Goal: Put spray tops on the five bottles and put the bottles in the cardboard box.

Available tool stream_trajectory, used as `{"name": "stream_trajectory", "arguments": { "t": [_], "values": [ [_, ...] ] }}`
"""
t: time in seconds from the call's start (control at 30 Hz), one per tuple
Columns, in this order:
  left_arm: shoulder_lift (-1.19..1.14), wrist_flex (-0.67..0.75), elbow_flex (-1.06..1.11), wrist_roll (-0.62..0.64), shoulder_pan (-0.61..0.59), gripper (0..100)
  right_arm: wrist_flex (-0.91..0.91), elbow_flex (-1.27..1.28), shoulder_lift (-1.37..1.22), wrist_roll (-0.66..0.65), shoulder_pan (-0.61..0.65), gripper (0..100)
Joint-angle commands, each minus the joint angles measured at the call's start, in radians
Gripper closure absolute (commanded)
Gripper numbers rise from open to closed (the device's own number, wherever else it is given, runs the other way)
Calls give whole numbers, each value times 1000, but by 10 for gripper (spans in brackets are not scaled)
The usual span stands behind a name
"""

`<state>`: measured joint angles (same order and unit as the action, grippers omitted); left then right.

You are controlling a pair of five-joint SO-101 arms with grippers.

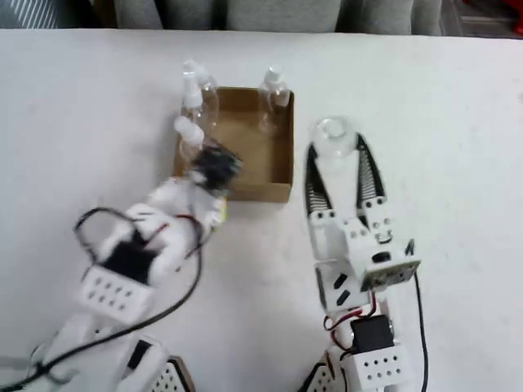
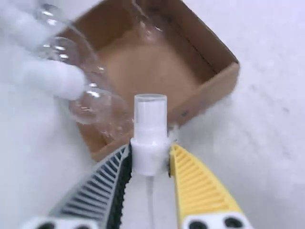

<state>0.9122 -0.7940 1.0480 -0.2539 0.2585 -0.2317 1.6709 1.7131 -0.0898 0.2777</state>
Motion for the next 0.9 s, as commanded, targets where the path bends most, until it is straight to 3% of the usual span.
{"name": "stream_trajectory", "arguments": {
  "t": [0.0,0.17,0.33,0.47,0.57,0.7,0.87],
  "values": [
    [214,-75,-91,91,-120,979,-30,-72,-10,0,58,981],
    [358,-98,-121,153,-188,979,-39,-199,-170,11,73,981],
    [430,-43,-241,298,-220,979,-153,-253,-417,164,47,981],
    [430,64,-365,422,-214,979,-159,-221,-456,218,70,981],
    [427,219,-414,535,-211,978,-156,-166,-421,221,137,981],
    [323,405,-485,605,-188,978,-154,-94,-357,221,197,981],
    [61,433,-717,608,-71,977,-154,-2,-271,219,225,981]
  ]
}}
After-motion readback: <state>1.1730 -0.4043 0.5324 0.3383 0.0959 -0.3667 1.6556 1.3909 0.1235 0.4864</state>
